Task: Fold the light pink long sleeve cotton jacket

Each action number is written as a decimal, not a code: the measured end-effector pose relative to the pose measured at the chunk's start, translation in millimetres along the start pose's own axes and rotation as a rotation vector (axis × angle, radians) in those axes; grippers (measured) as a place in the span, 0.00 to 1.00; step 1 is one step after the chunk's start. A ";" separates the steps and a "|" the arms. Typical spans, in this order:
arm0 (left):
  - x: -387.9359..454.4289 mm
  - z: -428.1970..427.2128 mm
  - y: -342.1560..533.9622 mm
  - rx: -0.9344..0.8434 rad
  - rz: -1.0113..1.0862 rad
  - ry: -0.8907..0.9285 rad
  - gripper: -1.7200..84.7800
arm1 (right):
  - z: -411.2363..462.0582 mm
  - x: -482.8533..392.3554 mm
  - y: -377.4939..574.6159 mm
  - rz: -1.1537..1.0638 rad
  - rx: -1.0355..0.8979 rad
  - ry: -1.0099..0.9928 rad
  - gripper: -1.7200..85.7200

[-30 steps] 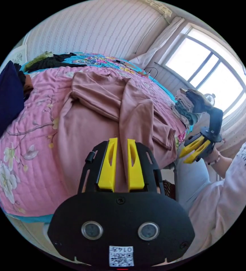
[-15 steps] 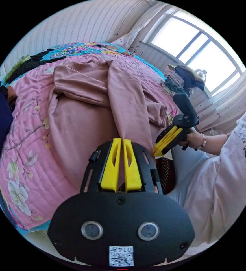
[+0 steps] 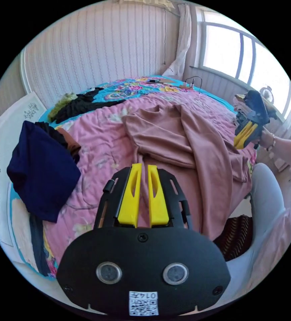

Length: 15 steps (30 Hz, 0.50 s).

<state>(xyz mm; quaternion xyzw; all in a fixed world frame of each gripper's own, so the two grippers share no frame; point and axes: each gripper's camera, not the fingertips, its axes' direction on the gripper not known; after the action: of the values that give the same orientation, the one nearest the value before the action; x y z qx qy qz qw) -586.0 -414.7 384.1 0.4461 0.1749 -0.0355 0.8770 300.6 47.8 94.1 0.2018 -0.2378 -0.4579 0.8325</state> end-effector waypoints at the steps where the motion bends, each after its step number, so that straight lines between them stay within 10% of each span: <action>1: -16.7 3.7 -20.2 0.049 -0.026 0.005 0.07 | -11.9 30.4 -14.3 0.061 0.016 0.081 0.13; 6: -84.2 56.7 -102.1 0.073 -0.212 0.172 0.14 | -32.3 140.3 -48.4 0.392 0.124 0.293 0.22; 15: -135.3 141.3 -123.5 -0.128 -0.427 0.274 0.07 | -40.7 224.0 -53.3 0.604 0.290 0.000 0.06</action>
<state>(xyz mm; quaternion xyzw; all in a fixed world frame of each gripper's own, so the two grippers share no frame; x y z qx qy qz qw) -700.7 -613.8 411.2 0.3434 0.3842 -0.1480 0.8442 393.5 -166.2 79.1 0.2385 -0.3497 -0.1518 0.8932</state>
